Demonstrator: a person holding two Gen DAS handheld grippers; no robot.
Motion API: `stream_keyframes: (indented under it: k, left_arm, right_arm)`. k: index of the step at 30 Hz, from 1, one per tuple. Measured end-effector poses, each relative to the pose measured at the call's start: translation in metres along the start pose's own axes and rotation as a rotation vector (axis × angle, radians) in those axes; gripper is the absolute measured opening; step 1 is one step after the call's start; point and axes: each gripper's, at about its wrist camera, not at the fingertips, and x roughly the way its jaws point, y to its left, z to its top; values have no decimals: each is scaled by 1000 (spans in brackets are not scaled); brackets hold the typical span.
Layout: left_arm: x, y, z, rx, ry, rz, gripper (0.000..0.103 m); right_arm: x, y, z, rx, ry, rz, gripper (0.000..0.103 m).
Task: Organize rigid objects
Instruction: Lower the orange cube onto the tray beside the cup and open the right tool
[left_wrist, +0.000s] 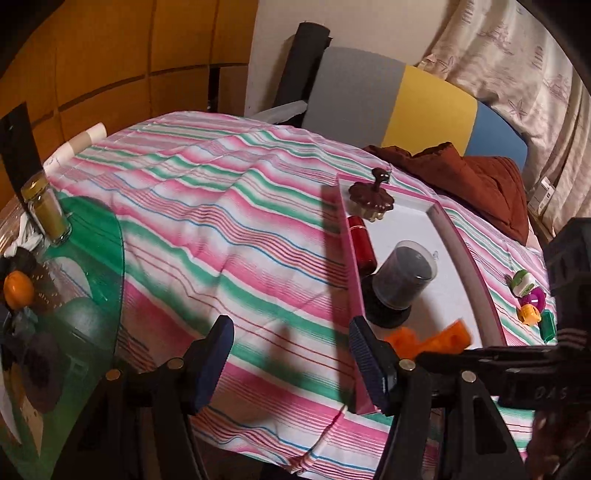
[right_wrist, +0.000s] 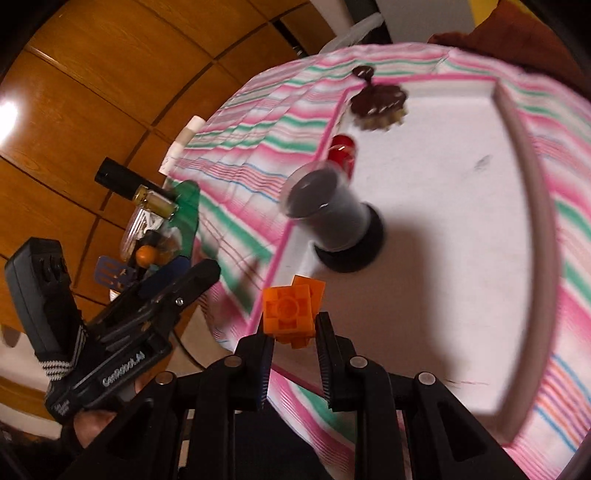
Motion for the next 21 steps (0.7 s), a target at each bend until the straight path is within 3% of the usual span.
stream_keyframes:
  k: [2,7,13,21]
  left_arm:
    - [0,4,-1,-12,7,2,65]
    - [-2,8,-2,-20,8,-8,65]
    - [-5,6,0,-25,-2,-13,65]
    - [-16,1,2,-6,-26,13,65]
  right_arm:
    - [12,2,1,9,10,13,22]
    - [27,5,-1,-25,10,-54,31]
    - [19,0,-1,-37,-15,-100,52]
    - [-2,-1,-6,-63,-56,-147,59]
